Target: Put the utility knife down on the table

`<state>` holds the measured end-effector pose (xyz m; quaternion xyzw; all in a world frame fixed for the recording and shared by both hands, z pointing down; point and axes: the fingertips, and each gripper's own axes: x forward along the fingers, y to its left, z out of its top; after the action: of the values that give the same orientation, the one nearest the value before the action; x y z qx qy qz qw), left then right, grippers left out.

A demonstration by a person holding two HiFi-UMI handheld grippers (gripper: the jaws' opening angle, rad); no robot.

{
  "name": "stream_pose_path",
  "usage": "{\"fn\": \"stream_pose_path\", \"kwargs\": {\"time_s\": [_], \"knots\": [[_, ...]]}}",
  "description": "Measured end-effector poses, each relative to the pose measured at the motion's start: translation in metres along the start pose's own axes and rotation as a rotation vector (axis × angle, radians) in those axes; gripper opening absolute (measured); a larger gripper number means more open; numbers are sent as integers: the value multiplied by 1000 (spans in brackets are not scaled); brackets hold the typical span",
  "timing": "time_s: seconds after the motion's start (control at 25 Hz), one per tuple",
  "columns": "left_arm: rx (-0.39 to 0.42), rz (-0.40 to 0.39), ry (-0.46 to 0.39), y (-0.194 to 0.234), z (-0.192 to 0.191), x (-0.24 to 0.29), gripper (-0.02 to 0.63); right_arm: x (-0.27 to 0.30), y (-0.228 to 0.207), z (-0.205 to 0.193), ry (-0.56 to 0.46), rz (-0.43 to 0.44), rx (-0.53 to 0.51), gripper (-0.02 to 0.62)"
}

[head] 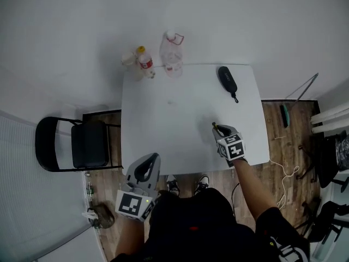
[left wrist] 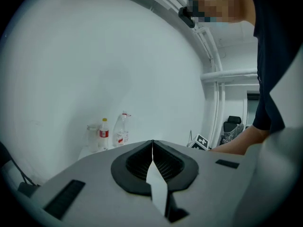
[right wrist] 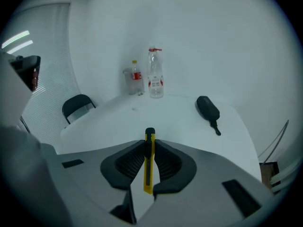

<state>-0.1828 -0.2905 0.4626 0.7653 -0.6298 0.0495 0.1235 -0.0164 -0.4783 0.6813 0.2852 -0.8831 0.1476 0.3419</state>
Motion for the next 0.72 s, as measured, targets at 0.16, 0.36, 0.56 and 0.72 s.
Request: {"fn": "stream_pose_path", "kwargs": {"time_s": [0.16, 0.36, 0.56, 0.72], "knots": [[-16, 27, 7, 8, -6, -4, 25, 26, -3, -26, 96, 7, -24, 75], [-28, 51, 32, 16, -16, -8, 25, 48, 1, -45, 191, 18, -42, 75], [-41, 47, 52, 16, -20, -6, 25, 58, 4, -56, 238, 23, -9, 75], [-40, 42, 61, 17, -21, -3, 25, 61, 8, -61, 252, 18, -17, 75]]}}
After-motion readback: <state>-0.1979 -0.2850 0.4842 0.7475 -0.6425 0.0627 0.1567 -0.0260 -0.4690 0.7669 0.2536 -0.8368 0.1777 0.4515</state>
